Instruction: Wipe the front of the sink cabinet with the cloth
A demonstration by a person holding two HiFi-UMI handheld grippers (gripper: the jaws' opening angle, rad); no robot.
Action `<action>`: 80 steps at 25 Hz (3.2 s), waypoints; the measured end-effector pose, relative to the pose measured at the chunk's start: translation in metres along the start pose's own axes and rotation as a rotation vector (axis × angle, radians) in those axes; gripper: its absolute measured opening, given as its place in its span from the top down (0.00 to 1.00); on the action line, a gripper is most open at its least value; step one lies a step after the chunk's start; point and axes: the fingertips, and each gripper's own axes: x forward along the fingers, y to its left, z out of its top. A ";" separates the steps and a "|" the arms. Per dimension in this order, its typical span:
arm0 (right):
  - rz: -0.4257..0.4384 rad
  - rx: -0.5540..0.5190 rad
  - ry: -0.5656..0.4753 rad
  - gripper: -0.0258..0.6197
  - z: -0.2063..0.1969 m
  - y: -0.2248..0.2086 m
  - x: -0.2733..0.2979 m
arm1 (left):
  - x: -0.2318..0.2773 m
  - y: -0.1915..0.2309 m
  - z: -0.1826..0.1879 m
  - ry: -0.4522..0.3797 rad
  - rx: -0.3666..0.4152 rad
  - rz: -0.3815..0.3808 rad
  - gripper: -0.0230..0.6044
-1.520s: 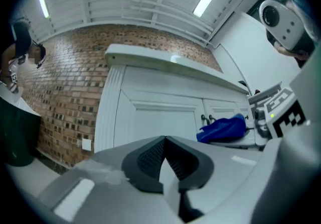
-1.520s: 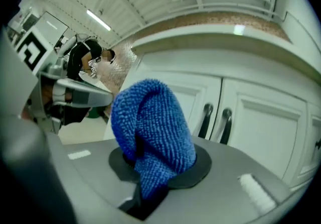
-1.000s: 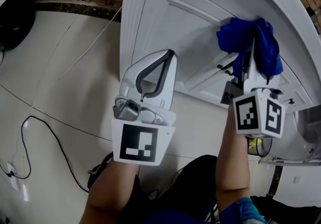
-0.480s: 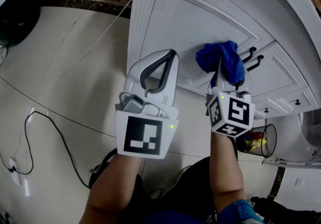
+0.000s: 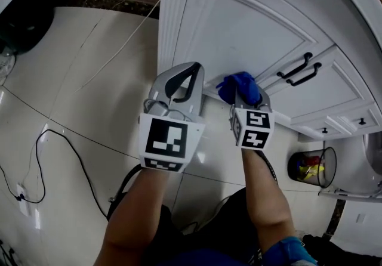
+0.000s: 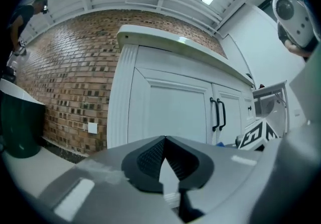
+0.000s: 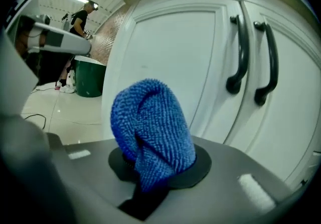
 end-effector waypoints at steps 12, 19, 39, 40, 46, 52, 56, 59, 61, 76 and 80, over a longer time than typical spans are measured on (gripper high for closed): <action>0.131 0.042 0.237 0.84 -0.089 0.031 0.044 | 0.004 0.010 -0.033 0.118 -0.075 -0.004 0.96; 0.195 0.192 0.293 0.84 -0.102 0.036 0.042 | 0.009 0.016 -0.042 0.133 -0.128 0.004 0.96; -0.019 0.018 -0.721 0.87 0.264 -0.024 -0.132 | -0.021 0.009 0.074 -0.294 0.068 0.030 0.96; -0.024 0.020 -0.715 0.87 0.266 -0.025 -0.130 | -0.021 0.012 0.073 -0.295 0.062 0.037 0.96; -0.049 0.022 -0.615 0.87 0.242 -0.021 -0.110 | -0.020 0.028 0.060 -0.263 0.009 0.067 0.96; -0.028 0.005 -0.458 0.86 0.182 0.004 -0.078 | -0.016 0.031 0.043 -0.215 -0.006 0.071 0.96; -0.041 -0.010 -0.318 0.85 0.123 0.016 -0.046 | -0.016 0.036 0.034 -0.180 -0.020 0.069 0.96; -0.056 -0.059 -0.223 0.85 0.082 0.027 -0.022 | -0.020 0.044 0.031 -0.168 -0.028 0.081 0.96; -0.056 -0.075 -0.160 0.85 0.054 0.034 -0.009 | -0.022 0.049 0.028 -0.157 -0.038 0.090 0.96; 0.033 -0.109 0.188 0.85 -0.082 0.075 0.051 | -0.001 0.060 -0.074 0.167 -0.214 0.039 0.96; 0.048 -0.088 0.114 0.84 -0.049 0.083 0.029 | -0.003 0.064 -0.076 0.170 -0.278 0.046 0.96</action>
